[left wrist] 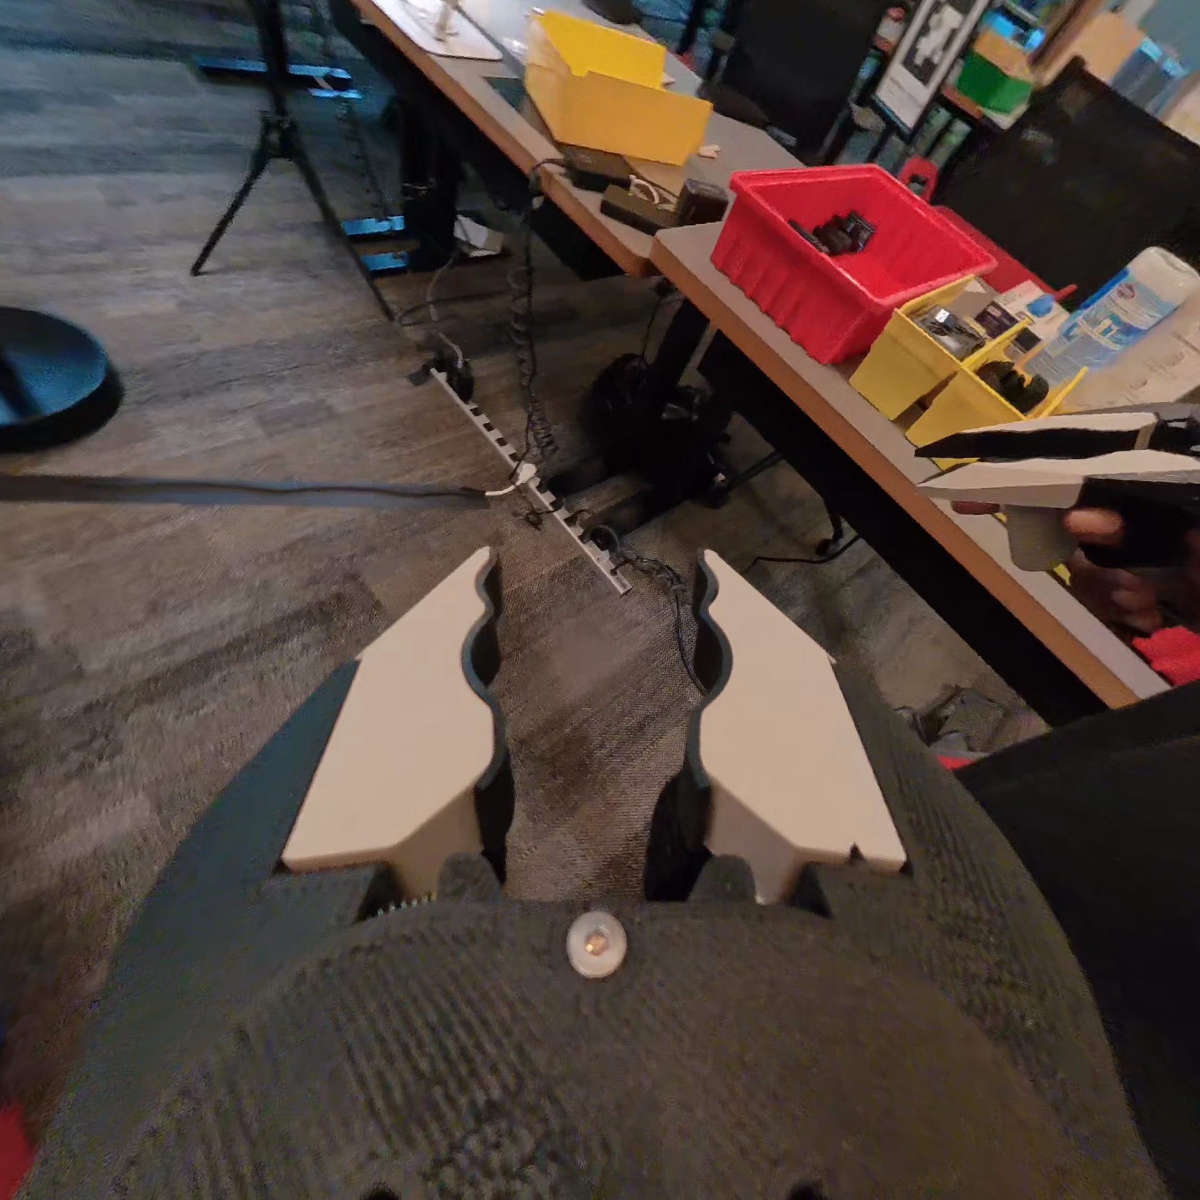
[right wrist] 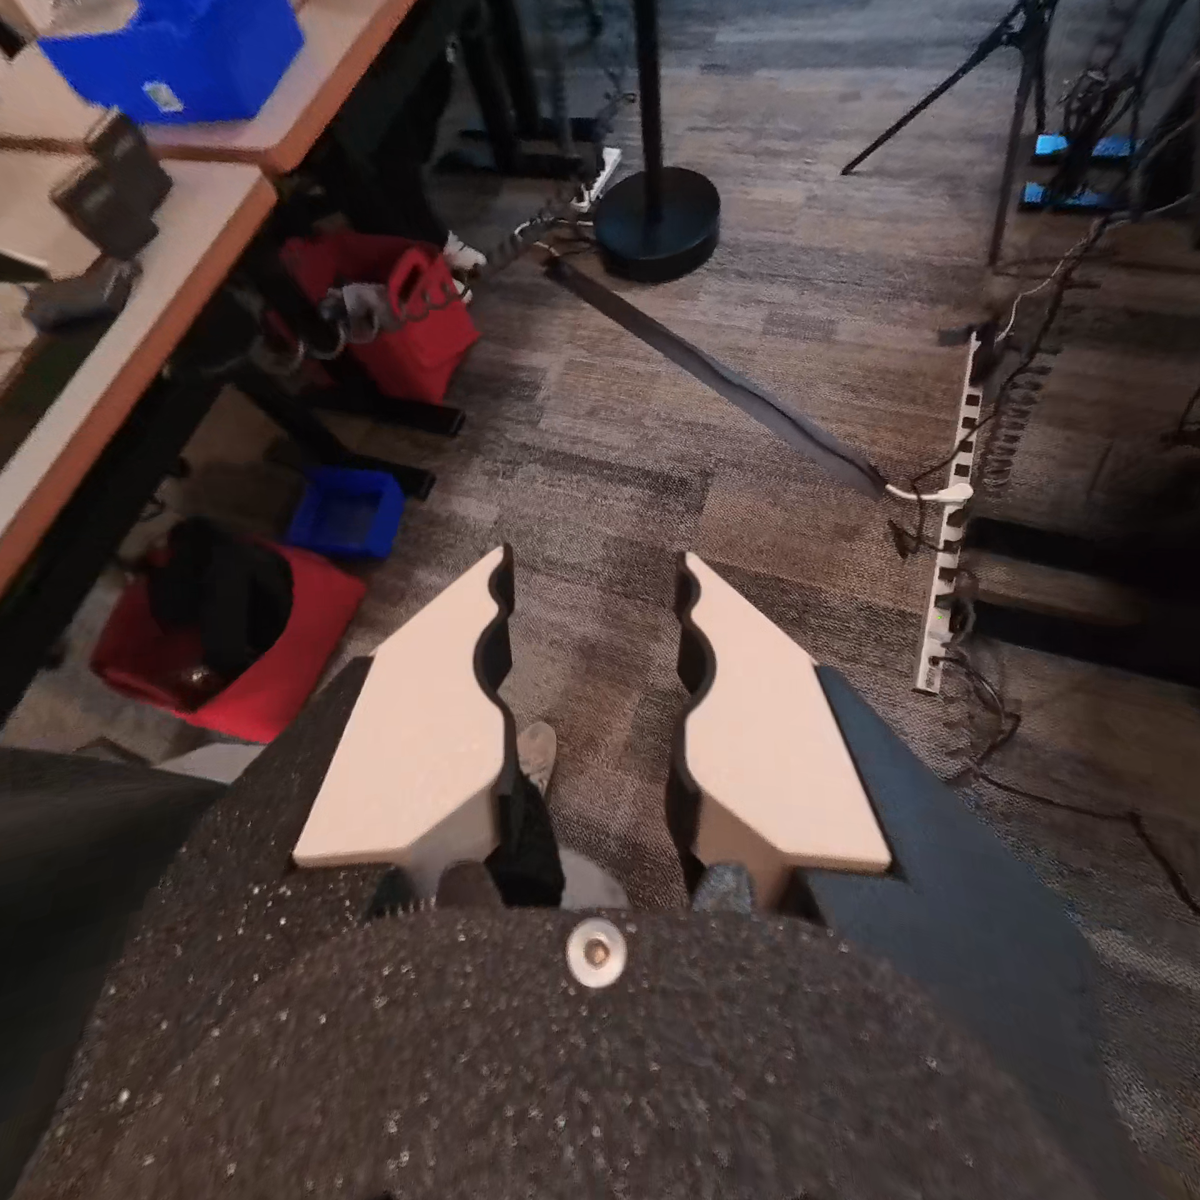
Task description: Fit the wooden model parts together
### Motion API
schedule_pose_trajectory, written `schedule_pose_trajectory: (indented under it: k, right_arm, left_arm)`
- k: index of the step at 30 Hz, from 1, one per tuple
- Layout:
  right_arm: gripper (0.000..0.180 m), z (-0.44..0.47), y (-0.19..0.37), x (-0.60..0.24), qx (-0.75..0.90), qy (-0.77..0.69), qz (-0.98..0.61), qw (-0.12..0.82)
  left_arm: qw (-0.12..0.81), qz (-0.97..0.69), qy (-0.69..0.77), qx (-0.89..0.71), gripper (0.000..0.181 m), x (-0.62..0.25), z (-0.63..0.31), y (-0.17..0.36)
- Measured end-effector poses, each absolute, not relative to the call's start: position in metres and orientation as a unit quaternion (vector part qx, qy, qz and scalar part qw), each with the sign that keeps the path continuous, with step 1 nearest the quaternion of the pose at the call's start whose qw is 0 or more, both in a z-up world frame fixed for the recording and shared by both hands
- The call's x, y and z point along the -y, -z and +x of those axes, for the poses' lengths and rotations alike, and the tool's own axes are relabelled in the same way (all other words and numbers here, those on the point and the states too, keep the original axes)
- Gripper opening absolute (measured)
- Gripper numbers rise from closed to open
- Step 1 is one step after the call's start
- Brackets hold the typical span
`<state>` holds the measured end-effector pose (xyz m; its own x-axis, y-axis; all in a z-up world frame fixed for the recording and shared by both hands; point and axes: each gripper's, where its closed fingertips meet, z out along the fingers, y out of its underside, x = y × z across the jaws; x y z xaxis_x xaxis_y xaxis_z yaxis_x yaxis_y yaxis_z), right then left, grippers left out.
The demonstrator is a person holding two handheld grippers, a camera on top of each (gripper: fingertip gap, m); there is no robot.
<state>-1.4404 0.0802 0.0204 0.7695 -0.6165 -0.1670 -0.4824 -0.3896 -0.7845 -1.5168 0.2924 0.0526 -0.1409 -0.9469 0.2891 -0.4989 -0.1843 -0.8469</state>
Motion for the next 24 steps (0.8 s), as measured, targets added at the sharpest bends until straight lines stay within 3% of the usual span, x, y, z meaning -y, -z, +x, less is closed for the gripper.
schedule_pose_trajectory:
  k: [6, 16, 24]
  right_arm:
    - [0.048, -1.348, -0.027, -0.115, -0.376, 0.105, -0.818, 0.423]
    - [0.047, -1.139, 0.037, -0.165, -0.382, 0.059, -0.828, 0.406]
    - [0.046, -0.955, 0.037, -0.179, -0.357, 0.07, -0.839, 0.404]
  left_arm:
    - [0.219, -0.552, 0.479, -0.646, 0.058, -0.348, -1.372, -0.067]
    - [0.178, -0.629, 0.431, -0.622, 0.057, -0.386, -1.199, -0.007]
    - [0.2, -0.634, 0.42, -0.618, 0.055, -0.411, -1.056, -0.021]
